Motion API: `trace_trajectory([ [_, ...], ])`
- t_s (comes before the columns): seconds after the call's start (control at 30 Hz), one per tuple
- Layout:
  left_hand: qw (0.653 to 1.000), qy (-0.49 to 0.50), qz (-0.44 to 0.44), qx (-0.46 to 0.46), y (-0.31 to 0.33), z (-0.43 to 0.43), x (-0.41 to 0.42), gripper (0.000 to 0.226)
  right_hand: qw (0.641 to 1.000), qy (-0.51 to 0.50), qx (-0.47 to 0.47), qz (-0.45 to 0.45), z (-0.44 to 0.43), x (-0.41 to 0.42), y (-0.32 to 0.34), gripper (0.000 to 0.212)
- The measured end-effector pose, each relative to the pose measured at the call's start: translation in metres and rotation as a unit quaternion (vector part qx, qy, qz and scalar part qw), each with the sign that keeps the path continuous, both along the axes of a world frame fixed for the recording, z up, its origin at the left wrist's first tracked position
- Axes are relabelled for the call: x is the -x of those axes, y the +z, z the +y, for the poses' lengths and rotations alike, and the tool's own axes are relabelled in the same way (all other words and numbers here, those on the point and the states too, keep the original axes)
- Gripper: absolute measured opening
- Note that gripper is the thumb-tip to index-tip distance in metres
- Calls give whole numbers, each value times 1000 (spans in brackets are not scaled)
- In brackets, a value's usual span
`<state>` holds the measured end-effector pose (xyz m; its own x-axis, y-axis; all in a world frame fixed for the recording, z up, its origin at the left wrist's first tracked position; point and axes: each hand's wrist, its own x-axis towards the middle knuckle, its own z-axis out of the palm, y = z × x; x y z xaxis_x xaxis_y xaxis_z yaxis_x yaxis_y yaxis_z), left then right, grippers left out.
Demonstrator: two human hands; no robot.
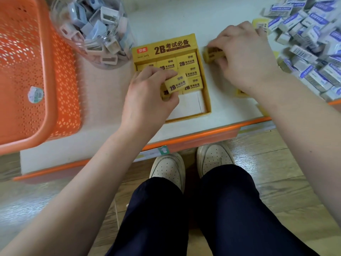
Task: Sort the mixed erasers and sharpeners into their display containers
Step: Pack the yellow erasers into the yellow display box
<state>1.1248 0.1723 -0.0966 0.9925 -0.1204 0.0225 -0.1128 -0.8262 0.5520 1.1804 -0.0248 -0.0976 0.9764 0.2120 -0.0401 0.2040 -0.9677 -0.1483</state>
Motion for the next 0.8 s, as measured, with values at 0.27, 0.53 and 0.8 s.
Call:
trace_trajectory([
  [0.27,994,85,-25,-56,0,14,-6,35,978,60,-193,-59,20,26,2,37],
  [0.53,996,66,-31,-47,-8,19,-7,37,972,123,-199,-27,37,32,-7,42],
  [0.8,996,60,-42,-46,-13,18,-5,42,993,1,-118,9,46,36,-4,63],
])
